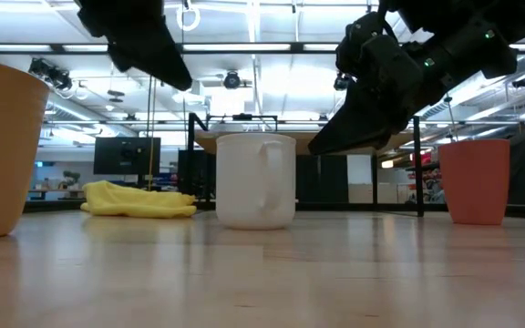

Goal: Stack small to large cups/mugs on shelf
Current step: Put the white mug on the shelf

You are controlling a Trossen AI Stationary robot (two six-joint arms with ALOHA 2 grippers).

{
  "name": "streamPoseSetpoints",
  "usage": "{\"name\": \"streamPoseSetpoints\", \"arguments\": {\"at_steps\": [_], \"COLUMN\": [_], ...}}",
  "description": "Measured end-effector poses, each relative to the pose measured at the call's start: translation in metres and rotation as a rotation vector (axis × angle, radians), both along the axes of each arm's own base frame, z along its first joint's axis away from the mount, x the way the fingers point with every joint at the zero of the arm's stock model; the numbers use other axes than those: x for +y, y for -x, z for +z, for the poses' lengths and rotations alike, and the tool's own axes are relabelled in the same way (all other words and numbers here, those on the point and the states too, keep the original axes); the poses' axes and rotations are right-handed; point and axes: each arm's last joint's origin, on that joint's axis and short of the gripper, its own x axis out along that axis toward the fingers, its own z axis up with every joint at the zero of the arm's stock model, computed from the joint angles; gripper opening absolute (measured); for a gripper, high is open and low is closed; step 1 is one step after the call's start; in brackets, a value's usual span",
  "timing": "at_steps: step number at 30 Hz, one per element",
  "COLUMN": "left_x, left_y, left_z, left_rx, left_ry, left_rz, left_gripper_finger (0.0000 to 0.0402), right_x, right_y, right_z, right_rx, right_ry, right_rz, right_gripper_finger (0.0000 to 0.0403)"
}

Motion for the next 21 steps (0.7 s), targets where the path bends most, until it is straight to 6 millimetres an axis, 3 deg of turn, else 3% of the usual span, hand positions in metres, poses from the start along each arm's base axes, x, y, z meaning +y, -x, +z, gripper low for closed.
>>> {"name": "streamPoseSetpoints", "arguments": {"at_steps": [9, 15, 21], "left_x": [0.004, 0.043, 0.088], "left_y": [-0.009, -0.020, -0.024], "left_z": [-0.008, 0.002, 0.039], "left_rx": [0.040, 0.098, 0.221], "left_ry": [0.067, 0.154, 0.118], "left_rz": [-0.026, 0.050, 0.189], "left_gripper_finger": [0.0064, 0.0058, 0.0060], "right_x": [0.006, 0.005, 0.005], "right_y": [0.001, 0.002, 0.002], "right_z": [0.000, -0.001, -0.001], "right_rx": [0.002, 0.005, 0.012], "right_ry": [-0.003, -0.014, -0.021], "right_rz": [0.023, 0.014, 0.008], "right_gripper_finger": [0.0058, 0.0058, 0.0058]}}
